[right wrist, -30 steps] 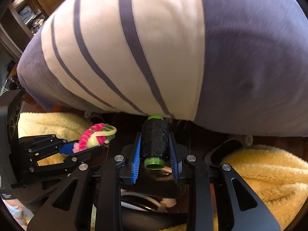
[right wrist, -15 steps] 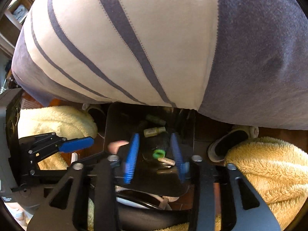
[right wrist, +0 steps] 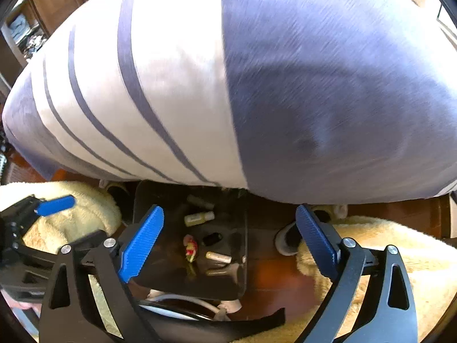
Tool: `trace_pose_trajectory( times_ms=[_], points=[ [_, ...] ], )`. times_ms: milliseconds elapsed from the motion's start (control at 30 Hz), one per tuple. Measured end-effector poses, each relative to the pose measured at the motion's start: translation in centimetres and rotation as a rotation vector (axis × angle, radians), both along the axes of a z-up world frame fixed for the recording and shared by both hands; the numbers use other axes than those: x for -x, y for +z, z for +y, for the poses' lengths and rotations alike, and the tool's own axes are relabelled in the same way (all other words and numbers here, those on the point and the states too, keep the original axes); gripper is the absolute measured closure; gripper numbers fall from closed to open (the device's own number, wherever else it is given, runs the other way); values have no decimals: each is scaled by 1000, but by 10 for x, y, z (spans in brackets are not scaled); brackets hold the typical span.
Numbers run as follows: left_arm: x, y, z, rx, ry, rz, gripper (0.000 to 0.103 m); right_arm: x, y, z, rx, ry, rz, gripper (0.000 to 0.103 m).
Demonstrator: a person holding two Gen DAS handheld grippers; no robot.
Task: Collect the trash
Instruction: 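Open both grippers to drop the toy and roller into the bin, then raise both open grippers back over the remaining items on the bed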
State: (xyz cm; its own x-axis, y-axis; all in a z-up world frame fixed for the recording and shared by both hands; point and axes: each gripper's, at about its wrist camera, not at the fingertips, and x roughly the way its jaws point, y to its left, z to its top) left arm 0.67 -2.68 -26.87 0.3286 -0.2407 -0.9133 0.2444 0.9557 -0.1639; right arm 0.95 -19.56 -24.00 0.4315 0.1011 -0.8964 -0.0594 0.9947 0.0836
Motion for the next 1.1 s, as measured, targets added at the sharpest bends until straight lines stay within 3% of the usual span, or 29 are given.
trace_pose_trajectory(
  times_ms=[567, 1100],
  points=[
    [0, 97, 24, -12, 50, -247, 8, 8, 81, -25, -11, -45, -213, 4],
    [-64, 141, 30, -35, 72, -354, 8, -58, 130, -26, 12, -49, -316, 4]
  ],
)
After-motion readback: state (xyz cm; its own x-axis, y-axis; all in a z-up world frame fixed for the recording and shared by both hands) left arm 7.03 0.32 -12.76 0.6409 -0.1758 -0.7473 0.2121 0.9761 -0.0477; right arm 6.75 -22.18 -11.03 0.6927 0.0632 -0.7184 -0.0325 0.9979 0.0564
